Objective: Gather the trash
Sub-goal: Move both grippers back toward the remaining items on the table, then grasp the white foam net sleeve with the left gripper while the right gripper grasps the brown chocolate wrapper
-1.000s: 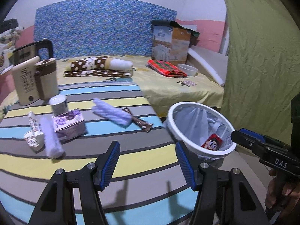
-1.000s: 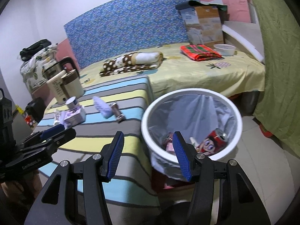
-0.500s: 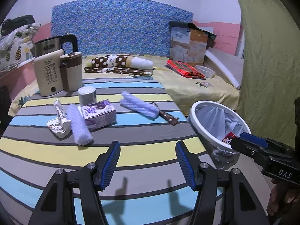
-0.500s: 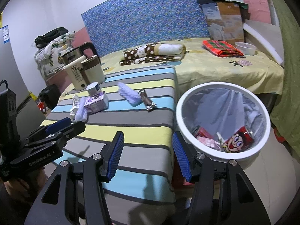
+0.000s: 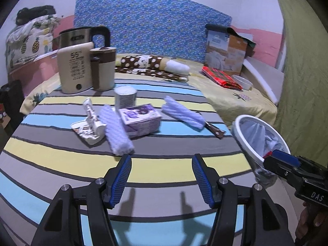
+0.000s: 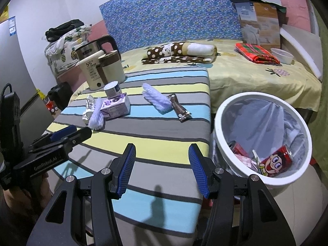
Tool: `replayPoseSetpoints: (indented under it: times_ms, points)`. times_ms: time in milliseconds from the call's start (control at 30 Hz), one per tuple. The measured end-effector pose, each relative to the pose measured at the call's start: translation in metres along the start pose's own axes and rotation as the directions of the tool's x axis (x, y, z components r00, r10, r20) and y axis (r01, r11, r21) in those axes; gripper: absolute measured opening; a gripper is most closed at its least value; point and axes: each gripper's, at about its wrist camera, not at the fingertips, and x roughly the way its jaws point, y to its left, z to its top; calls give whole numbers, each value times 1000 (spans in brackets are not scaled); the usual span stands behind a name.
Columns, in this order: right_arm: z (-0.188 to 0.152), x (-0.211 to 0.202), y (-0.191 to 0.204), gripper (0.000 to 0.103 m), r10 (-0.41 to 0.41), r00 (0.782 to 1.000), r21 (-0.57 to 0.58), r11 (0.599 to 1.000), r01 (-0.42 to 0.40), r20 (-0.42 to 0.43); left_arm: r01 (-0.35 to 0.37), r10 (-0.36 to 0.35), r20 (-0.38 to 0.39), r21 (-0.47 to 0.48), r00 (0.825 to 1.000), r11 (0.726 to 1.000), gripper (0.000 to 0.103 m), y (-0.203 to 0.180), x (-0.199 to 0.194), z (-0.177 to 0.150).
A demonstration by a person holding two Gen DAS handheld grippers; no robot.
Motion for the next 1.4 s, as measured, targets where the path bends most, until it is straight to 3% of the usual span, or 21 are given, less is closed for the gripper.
replayPoseSetpoints:
  times_ms: [300,800,1133,1333,1400]
  points:
    - [6,14,-1,56,9,1000,-11,1000,-10,-17,-47,47,-14,-67,999,997,61,32,15,7]
    - [23,43,-20,56,-3,998,-13,1000,3,-55,-101,93,-64,-125,994,987,61,52,56,21]
    - [42,79,-33,56,-41,994,-49,998,36,-103,-95,64,-147,-213,987,972,45,73,83,19]
    - [47,102,-40,56,-73,985,-55,996,65,-156,-99,68,-155,-202,986,974,39,71,87,20]
    - [46,105,-39,49,-72,982,-55,996,63,-175,-96,65,-155,-203,986,974,36,71,87,20]
